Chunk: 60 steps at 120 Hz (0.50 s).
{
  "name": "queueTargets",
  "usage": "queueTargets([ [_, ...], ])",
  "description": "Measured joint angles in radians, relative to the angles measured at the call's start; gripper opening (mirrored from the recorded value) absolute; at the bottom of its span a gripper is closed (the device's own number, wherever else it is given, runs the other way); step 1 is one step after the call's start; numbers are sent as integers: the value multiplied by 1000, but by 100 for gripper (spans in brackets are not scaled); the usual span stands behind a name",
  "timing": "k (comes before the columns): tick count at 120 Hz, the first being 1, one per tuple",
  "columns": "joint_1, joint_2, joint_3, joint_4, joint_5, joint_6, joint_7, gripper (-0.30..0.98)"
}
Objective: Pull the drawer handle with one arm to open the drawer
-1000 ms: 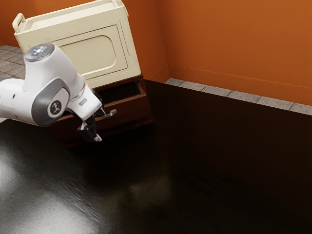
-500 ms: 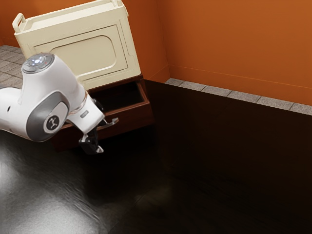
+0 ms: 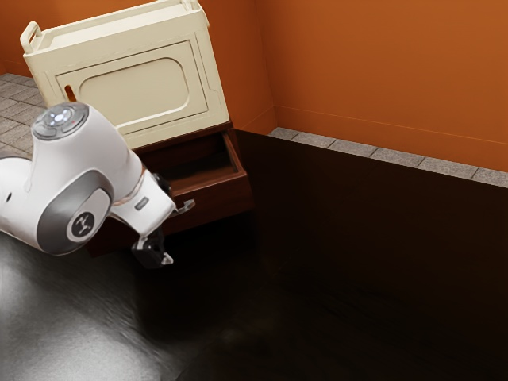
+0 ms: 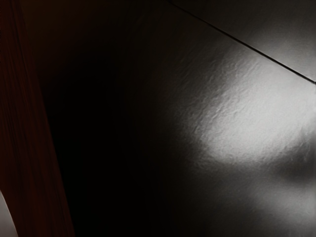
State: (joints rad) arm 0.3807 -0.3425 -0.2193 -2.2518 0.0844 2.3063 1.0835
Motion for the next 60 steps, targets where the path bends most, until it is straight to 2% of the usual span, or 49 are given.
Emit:
queueTargets([
  [14,0,-6,-1,0,1,3,-16,60],
  [17,0,-10,-1,2,2,3,-19,64],
  [41,6,-45,6,23,0,-12,-34,67],
  [60,0,-18,-13,252,-22,-224,-128,68],
])
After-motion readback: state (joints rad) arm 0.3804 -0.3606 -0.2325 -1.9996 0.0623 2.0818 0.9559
